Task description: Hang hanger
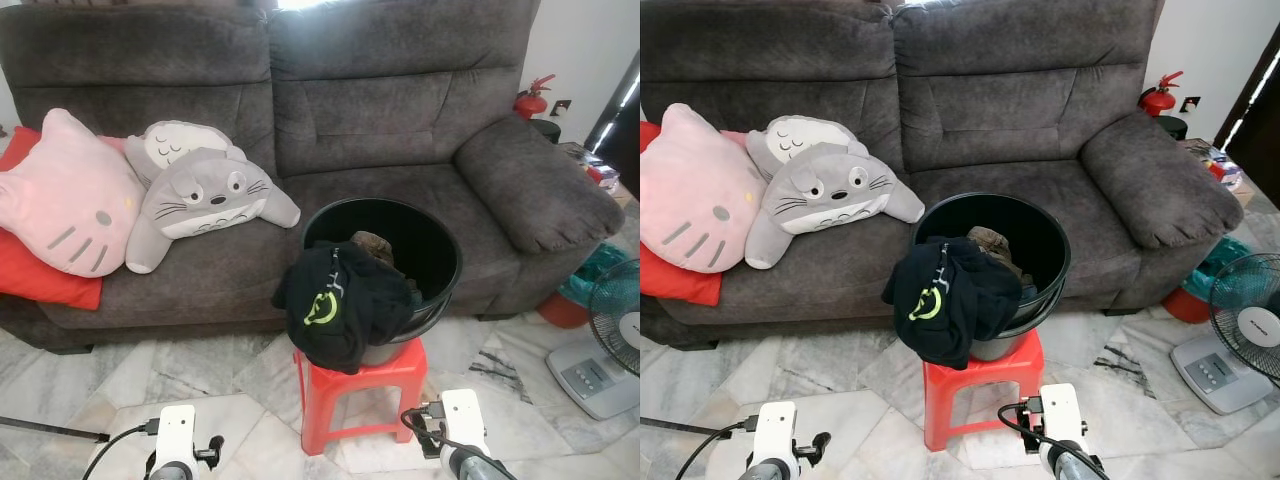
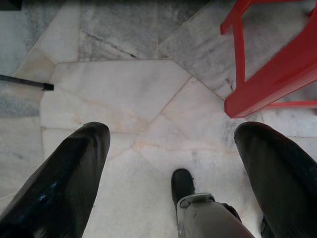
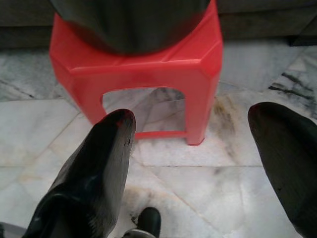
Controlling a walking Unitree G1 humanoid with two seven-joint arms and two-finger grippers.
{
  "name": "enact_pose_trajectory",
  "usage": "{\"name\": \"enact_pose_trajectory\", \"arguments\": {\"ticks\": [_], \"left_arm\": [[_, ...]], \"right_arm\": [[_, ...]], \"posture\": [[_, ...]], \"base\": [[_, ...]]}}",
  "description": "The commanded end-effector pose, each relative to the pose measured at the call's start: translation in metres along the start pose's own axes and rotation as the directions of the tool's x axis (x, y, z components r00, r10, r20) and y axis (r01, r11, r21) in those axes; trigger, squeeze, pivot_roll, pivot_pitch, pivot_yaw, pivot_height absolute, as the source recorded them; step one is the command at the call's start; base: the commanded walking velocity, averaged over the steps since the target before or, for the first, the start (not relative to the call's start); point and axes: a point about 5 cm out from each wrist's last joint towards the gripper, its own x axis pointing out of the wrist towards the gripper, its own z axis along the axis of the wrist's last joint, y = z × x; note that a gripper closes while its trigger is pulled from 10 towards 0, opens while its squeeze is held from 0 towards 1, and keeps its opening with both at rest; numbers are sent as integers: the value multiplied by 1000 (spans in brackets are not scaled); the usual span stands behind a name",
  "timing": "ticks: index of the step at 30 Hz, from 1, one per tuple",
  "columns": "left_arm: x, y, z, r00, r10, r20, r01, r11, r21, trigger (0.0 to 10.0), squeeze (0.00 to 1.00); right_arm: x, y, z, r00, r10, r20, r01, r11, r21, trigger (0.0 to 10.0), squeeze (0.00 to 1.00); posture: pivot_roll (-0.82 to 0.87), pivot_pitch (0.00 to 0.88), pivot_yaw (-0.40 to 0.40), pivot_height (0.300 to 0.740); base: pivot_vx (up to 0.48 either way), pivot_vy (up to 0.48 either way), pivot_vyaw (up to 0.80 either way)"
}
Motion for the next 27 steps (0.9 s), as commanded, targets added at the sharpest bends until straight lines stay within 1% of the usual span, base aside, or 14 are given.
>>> {"name": "enact_pose_trajectory", "arguments": {"ticks": [1,5,16,19,20,21,22,23,24,25,27], "left_arm": [[0,1,-2,1000,5,-15,-5,1000,2,10000,0],[0,1,-2,1000,6,-15,-6,1000,0,10000,0],[0,1,-2,1000,8,-14,-8,1000,1,10000,0],[0,1,-2,1000,10,-15,-10,1000,-4,10000,0],[0,1,-1,1000,9,-14,-9,1000,-3,10000,0],[0,1,-1,1000,9,-14,-9,1000,-2,10000,0],[0,1,-1,1000,9,-14,-9,1000,-1,10000,0],[0,1,-1,1000,10,-13,-10,1000,-2,10000,0],[0,1,-1,1000,10,-13,-10,1000,-2,10000,0],[0,1,-1,1000,10,-13,-10,1000,-2,10000,0],[0,1,-2,1000,10,-13,-10,1000,-2,10000,0]], "right_arm": [[0,0,2,1000,-3,15,4,999,-35,10000,0],[0,-1,1,1000,-11,16,11,1000,-18,10000,0],[0,-1,3,999,-32,42,32,999,-9,10000,0],[-1,-2,3,998,-40,39,41,999,-18,10000,0],[0,-1,5,998,-25,51,23,999,28,10000,0],[-3,1,22,981,-10,192,2,999,42,10000,0],[-9,3,35,955,0,296,-15,999,48,10000,0],[-28,7,58,907,13,421,-30,999,32,10000,0],[-32,8,60,908,8,418,-26,999,37,10000,0],[-35,9,58,924,-20,381,-12,997,82,10000,0],[-35,9,55,934,-37,356,-2,994,108,10000,0]], "posture": [[-103,0,13,716],[-106,0,13,716],[-112,0,12,716],[-114,0,12,716],[-110,0,11,716],[-110,0,11,716],[-110,0,11,716],[-110,0,11,716],[-110,0,10,716],[-110,0,10,716],[-110,0,10,716]], "base": [[0,0,0],[0,0,0],[0,0,0],[0,0,0],[0,0,0],[0,0,0],[0,0,0],[0,0,0],[0,0,0],[0,0,0],[0,0,0]]}}
